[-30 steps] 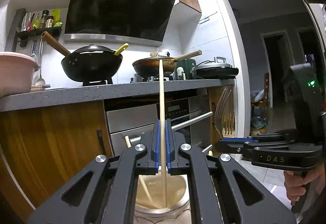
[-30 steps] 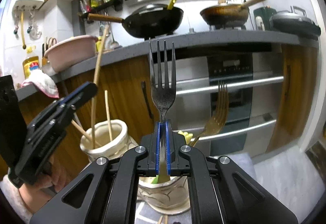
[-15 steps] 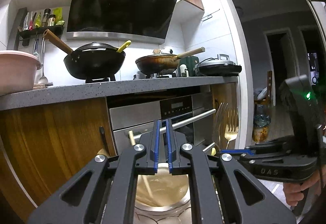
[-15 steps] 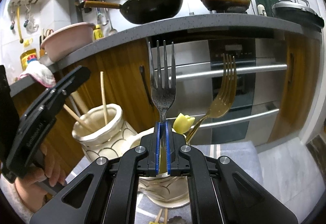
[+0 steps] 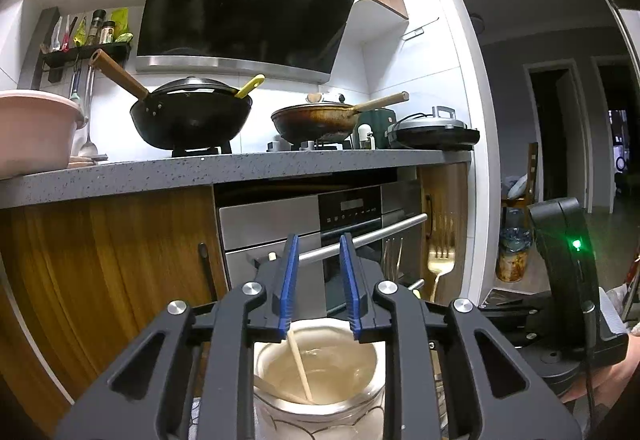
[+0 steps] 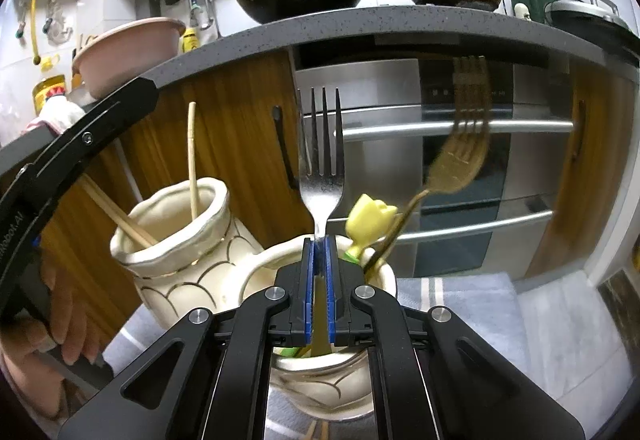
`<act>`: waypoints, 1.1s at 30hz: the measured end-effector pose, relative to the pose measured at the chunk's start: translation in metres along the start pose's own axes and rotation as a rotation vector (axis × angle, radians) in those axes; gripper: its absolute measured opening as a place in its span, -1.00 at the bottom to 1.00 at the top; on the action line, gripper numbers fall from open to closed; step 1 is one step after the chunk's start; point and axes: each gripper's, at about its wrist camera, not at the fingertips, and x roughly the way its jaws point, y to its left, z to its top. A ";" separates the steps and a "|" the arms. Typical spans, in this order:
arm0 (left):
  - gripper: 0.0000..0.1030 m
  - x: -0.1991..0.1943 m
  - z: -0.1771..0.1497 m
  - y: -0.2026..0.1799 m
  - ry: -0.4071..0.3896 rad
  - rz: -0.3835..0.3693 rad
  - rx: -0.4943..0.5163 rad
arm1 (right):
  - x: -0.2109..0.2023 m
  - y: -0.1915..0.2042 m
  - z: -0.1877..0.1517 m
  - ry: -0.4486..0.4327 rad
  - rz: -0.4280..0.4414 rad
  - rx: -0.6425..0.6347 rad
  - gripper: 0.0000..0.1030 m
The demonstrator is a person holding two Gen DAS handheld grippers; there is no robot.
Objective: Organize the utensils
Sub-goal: 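Release the chopstick into the large cup while the right tool releases the fork into the small cup, then move both open tools back down toward the remaining utensils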
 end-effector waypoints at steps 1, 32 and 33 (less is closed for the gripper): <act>-0.54 0.000 0.000 0.000 0.003 0.000 -0.001 | 0.000 0.000 0.000 0.000 0.003 0.000 -0.88; 0.81 -0.091 -0.027 -0.005 0.094 0.090 -0.054 | -0.102 -0.004 -0.016 -0.102 -0.034 -0.003 0.81; 0.85 -0.091 -0.032 -0.008 0.119 0.082 -0.059 | -0.104 -0.004 -0.019 -0.099 -0.044 -0.003 0.83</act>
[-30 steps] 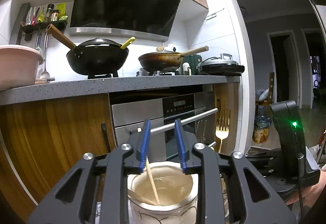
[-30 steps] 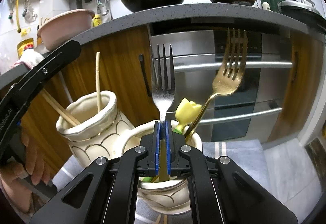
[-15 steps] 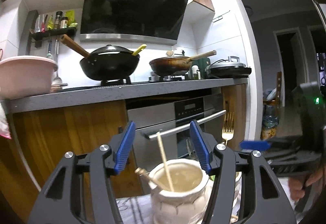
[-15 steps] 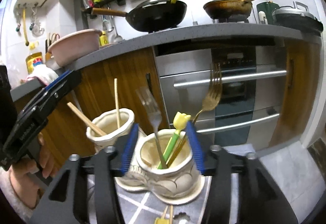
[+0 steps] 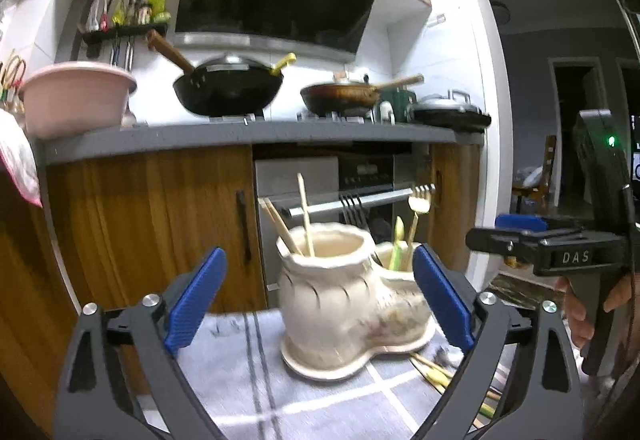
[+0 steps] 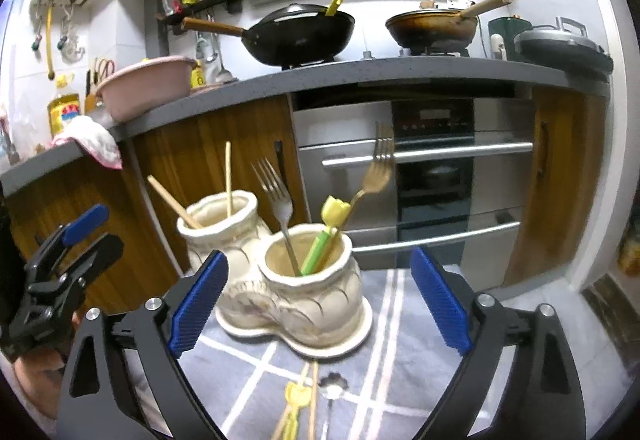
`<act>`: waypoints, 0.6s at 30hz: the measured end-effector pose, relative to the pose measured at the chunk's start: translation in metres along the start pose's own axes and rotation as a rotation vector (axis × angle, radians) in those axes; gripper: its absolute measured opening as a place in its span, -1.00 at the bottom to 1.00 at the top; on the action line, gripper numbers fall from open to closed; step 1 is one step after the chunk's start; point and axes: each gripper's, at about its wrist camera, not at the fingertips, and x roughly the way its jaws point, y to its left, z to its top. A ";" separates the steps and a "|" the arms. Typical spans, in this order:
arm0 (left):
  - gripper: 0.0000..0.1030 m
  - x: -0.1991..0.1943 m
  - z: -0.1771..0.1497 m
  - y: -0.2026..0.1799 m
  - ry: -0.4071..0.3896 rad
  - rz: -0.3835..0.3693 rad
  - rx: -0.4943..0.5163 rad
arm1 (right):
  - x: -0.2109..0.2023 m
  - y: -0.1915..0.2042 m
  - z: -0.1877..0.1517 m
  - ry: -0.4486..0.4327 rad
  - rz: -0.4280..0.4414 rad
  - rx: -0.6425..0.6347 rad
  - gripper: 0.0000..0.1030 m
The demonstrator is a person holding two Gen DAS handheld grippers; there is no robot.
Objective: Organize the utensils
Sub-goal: 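Move both open tools back down toward the remaining utensils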
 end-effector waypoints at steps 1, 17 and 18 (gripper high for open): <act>0.85 0.000 -0.004 -0.003 0.017 -0.004 -0.001 | -0.002 -0.001 -0.003 0.004 -0.006 0.004 0.84; 0.88 0.007 -0.056 -0.030 0.275 -0.057 -0.019 | 0.001 -0.028 -0.066 0.195 -0.162 0.024 0.90; 0.88 0.007 -0.056 -0.032 0.282 -0.059 -0.012 | 0.004 -0.028 -0.070 0.215 -0.170 0.018 0.90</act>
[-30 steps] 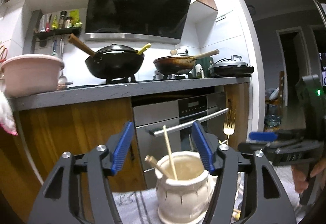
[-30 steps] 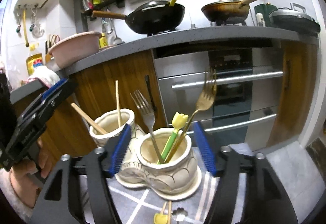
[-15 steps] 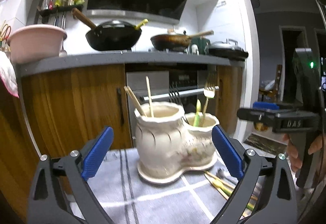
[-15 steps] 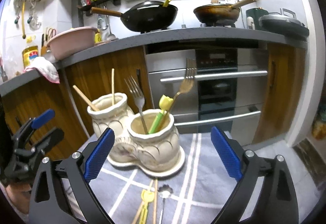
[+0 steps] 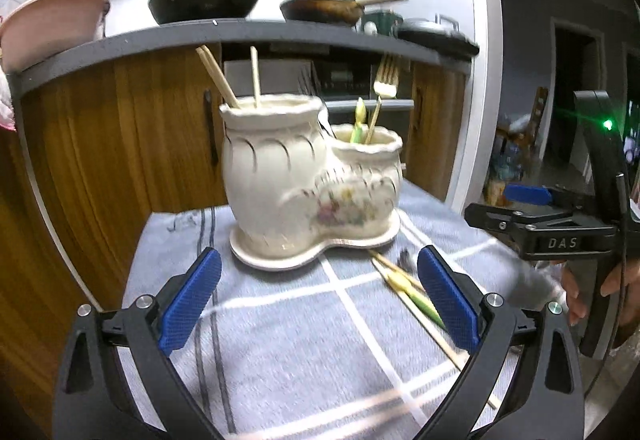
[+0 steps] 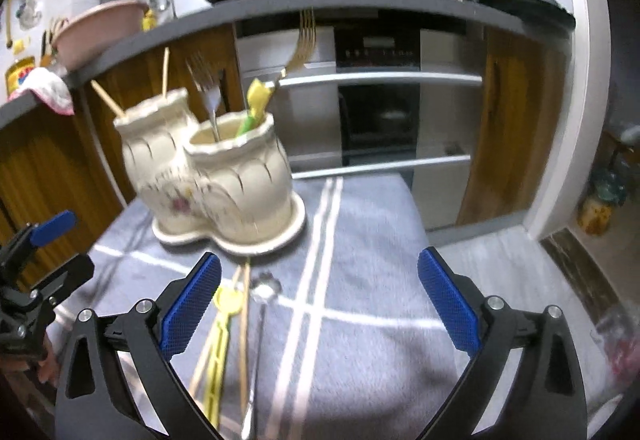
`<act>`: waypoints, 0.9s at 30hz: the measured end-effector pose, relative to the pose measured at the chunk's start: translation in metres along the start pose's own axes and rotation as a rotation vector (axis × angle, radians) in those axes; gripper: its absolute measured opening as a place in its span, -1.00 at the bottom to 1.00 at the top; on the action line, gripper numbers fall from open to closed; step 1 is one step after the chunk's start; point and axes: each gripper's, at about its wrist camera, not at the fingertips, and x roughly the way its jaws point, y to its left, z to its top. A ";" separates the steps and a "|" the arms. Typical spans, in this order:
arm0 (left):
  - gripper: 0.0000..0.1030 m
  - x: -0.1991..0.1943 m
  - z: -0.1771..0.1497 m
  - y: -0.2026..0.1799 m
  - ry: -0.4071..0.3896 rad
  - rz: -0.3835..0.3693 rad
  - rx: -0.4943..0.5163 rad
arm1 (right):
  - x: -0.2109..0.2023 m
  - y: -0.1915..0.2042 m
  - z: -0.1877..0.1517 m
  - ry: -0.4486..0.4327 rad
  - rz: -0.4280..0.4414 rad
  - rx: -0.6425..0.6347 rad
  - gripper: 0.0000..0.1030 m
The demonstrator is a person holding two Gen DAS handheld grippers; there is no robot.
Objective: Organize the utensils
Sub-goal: 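Move both open tools back down toward the remaining utensils, then grasp the yellow-green spoon with the right tool while the left tool grasps a chopstick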
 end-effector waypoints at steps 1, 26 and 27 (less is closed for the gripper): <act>0.88 -0.001 -0.001 -0.002 -0.001 -0.002 0.009 | 0.003 0.000 -0.002 0.015 -0.007 -0.006 0.90; 0.88 0.019 -0.011 0.014 0.181 -0.002 -0.026 | 0.018 0.068 -0.038 0.287 0.158 -0.190 -0.41; 0.88 0.018 -0.011 0.014 0.181 -0.003 -0.025 | 0.017 0.069 -0.038 0.289 0.162 -0.195 -0.45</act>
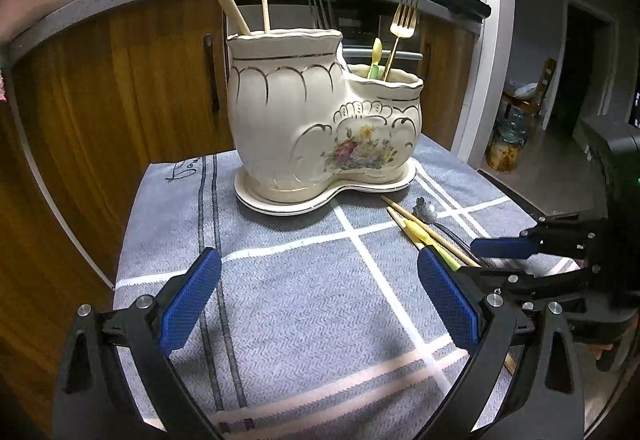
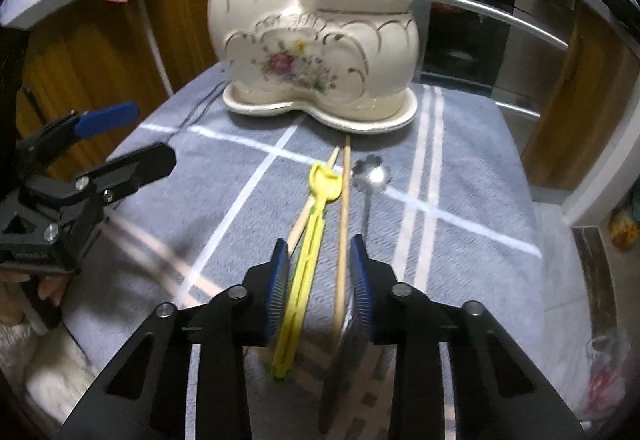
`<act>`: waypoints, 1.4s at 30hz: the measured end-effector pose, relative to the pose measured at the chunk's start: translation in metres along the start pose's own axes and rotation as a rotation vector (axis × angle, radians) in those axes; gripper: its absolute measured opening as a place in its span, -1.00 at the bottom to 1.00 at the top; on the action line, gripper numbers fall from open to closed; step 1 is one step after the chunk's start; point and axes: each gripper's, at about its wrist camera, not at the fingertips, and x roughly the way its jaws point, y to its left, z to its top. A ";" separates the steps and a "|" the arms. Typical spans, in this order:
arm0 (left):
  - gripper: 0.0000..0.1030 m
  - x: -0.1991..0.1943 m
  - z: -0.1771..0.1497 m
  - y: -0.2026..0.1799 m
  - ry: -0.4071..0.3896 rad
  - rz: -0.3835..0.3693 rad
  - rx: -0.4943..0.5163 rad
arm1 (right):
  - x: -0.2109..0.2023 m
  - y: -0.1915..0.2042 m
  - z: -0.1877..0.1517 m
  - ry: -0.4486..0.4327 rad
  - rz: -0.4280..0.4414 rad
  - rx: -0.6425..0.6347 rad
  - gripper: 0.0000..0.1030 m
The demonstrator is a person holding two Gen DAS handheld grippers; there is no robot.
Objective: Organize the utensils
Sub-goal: 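Grasp the yellow-green spoon with the right tool while the left tool grasps a chopstick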
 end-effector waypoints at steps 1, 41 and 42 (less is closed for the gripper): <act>0.88 0.000 0.000 0.000 0.000 -0.002 0.001 | 0.000 0.002 0.000 0.000 0.000 -0.007 -0.47; 0.28 0.028 -0.012 -0.082 0.261 -0.093 -0.063 | -0.055 -0.059 0.004 -0.180 0.064 0.177 -0.79; 0.24 0.030 -0.012 -0.090 0.266 -0.083 -0.041 | -0.056 -0.062 0.004 -0.182 0.065 0.181 -0.79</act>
